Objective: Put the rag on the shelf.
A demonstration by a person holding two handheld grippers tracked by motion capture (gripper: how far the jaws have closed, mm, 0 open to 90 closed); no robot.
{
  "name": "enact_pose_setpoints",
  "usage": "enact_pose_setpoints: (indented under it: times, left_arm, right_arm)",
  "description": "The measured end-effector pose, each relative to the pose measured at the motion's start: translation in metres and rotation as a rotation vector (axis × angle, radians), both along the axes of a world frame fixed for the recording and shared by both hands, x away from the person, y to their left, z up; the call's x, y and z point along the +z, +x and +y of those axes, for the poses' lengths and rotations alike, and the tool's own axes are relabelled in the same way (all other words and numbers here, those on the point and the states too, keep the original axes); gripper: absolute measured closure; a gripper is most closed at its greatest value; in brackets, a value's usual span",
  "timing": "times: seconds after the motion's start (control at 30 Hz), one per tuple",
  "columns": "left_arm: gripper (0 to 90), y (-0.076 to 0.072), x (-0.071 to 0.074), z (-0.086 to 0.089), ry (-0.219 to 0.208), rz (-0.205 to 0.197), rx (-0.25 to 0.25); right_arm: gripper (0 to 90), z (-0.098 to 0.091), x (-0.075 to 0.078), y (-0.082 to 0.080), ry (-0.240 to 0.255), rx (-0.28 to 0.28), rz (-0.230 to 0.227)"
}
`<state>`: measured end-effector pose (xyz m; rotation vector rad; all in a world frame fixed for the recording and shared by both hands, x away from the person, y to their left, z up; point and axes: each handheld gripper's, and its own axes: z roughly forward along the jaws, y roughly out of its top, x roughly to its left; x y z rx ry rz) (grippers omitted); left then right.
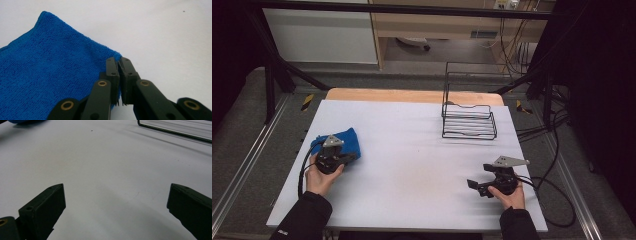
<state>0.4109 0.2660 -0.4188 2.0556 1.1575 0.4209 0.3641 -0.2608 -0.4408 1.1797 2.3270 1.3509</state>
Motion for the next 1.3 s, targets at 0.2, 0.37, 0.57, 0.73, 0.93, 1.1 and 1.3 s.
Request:
enact_pose_setpoints:
  times: [0.2, 0.37, 0.57, 0.73, 0.93, 1.1, 1.3]
  left_arm:
    - [86.0, -0.010, 0.001, -0.014, -0.016, 0.005, -0.034]
    - [85.9, -0.017, 0.001, -0.026, -0.040, 0.011, -0.067]
    - [85.8, -0.025, 0.002, -0.041, -0.046, 0.014, -0.089]
    - [85.7, -0.030, 0.003, -0.052, -0.055, 0.019, -0.102]
    - [85.7, -0.036, 0.005, -0.064, -0.068, 0.024, -0.122]
    - [85.7, -0.039, 0.005, -0.074, -0.066, 0.026, -0.128]
    - [85.7, -0.042, 0.006, -0.091, -0.088, 0.037, -0.151]
  right_arm:
    - [2.5, 0.000, 0.000, 0.000, -0.003, 0.003, 0.001]
    - [2.5, 0.000, 0.000, 0.000, -0.002, 0.002, 0.002]
    - [2.5, 0.000, 0.000, 0.000, -0.003, 0.003, 0.001]
    - [2.5, 0.000, 0.000, 0.000, -0.001, 0.002, 0.002]
    - [2.5, 0.000, -0.001, 0.000, -0.004, 0.003, 0.000]
    - [2.5, 0.001, -0.001, 0.000, 0.001, 0.003, 0.000]
    - [2.5, 0.000, 0.000, -0.001, -0.005, 0.005, -0.001]
